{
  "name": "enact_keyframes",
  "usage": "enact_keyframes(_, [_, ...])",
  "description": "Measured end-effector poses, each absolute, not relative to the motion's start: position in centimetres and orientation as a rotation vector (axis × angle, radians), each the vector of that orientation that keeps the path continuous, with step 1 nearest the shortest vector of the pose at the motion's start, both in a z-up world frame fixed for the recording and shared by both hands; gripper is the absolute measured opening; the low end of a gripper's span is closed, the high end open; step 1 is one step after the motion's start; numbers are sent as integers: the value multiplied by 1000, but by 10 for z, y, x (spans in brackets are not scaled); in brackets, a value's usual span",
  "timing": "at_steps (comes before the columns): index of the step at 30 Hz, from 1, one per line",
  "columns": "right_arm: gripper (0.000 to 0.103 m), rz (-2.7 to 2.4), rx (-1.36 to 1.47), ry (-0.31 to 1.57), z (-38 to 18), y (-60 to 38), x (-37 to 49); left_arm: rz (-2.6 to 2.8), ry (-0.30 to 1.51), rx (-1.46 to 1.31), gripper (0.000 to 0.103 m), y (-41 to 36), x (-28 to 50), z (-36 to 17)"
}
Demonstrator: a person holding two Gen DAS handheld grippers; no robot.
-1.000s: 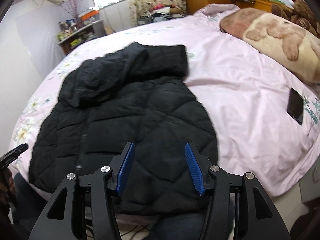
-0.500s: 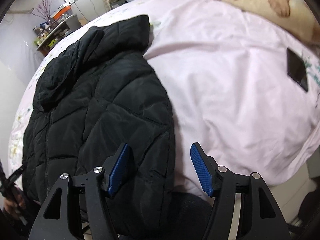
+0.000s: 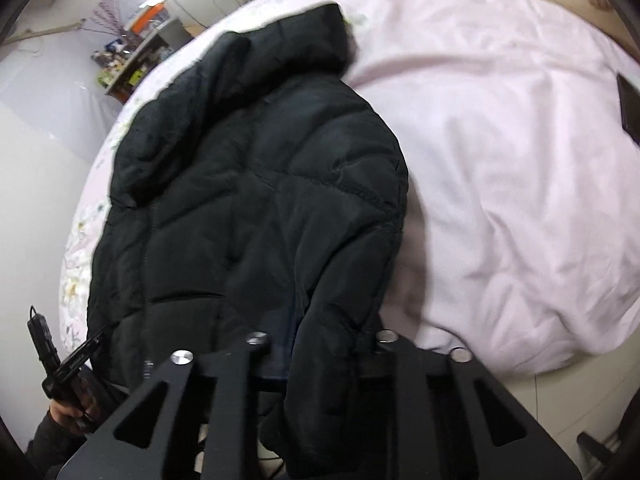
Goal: Fold large clothes
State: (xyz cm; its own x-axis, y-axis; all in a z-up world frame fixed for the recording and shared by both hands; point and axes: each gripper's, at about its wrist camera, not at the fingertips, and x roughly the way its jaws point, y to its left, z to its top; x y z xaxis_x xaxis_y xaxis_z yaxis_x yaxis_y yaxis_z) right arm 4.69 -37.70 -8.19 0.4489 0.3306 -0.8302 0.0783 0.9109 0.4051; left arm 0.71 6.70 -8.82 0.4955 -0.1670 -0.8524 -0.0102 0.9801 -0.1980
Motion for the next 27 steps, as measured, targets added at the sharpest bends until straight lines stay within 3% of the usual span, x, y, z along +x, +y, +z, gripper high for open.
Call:
enact_keyframes(10, [12, 218, 436, 956, -15, -373, 24, -171, 809, -283, 15, 96, -21, 12])
enact_keyframes(18, [12, 236, 500, 933, -2, -384, -15, -192, 825, -339, 15, 113, -56, 15])
enact_keyframes(27, [12, 252, 538, 891, 14, -384, -1, -213, 778, -376, 15, 113, -37, 36])
